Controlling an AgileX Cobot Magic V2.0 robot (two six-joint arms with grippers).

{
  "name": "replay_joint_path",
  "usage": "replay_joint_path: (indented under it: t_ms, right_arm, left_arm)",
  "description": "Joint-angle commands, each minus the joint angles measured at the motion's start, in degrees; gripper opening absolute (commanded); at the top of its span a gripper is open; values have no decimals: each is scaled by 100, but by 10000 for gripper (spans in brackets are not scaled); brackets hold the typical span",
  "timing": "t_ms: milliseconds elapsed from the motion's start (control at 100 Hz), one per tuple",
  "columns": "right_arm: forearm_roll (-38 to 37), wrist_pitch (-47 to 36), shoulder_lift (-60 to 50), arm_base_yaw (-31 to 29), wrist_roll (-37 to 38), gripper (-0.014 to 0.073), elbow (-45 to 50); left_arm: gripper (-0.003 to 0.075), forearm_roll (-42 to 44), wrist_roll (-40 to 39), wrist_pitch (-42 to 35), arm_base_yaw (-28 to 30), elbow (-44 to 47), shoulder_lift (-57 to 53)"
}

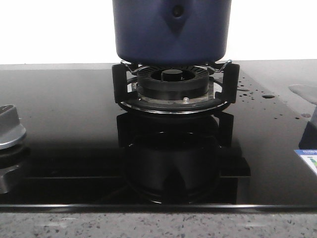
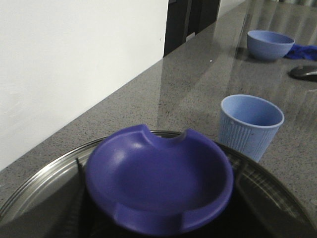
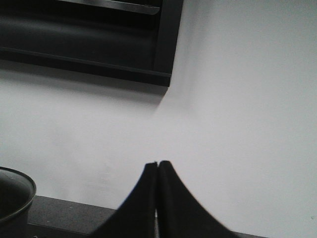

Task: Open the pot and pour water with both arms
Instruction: 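Lower the glass lid onto the saucepan with the left gripper and release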

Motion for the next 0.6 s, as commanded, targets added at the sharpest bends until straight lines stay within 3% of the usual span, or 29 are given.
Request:
replay_joint_path:
  t_ms: [0, 150, 310, 370, 480, 590]
  right_arm:
    - [55, -28, 8, -14, 2, -64, -143]
    - [55, -28, 8, -14, 2, -64, -143]
    - [55, -15, 8, -14, 2, -64, -139]
    - [55, -15, 8, -14, 2, -64, -139]
    - [55, -15, 8, -14, 2, -64, -129]
    - [46, -147, 8, 21, 2, -64, -5]
  left_arm:
    - [232, -244, -29, -122, -39, -216, -255]
    - [264, -123, -29, -13, -39, -216, -266]
    - [564, -150, -29, 95, -39, -216, -315]
    - [612, -148, -29, 121, -39, -216, -413]
    - [556, -175, -29, 26, -18, -216, -776]
    - [379, -152, -206, -69, 98, -216, -1293]
